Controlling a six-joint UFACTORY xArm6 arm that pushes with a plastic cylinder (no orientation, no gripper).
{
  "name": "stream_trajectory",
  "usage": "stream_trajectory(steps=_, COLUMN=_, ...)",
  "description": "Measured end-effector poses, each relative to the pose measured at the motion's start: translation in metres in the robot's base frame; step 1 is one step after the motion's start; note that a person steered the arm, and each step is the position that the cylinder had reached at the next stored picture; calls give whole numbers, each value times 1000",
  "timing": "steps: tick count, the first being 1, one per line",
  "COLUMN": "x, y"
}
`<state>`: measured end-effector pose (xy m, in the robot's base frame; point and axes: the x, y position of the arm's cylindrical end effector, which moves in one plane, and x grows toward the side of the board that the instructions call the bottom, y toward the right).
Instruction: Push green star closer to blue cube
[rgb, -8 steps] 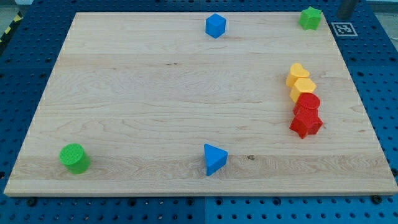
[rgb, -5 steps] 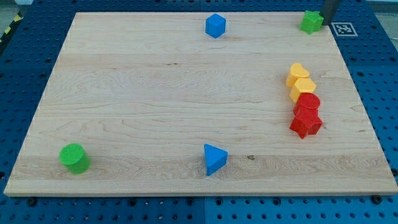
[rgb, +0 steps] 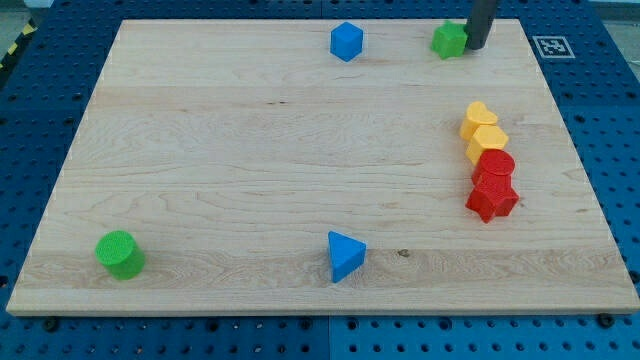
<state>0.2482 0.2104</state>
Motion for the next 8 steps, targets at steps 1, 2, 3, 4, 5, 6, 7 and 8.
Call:
stream_trajectory(steps=1, x=0, y=0)
stream_trajectory(steps=2, x=0, y=-11)
stream_trajectory(steps=3, x=0, y=-34)
stream_trajectory(steps=4, x=0, y=-55)
stream_trajectory(steps=5, x=0, y=-65)
stream_trajectory(steps=6, x=0, y=-80)
stream_trajectory(steps=7, x=0, y=-94)
stream_trajectory(steps=8, x=0, y=-109)
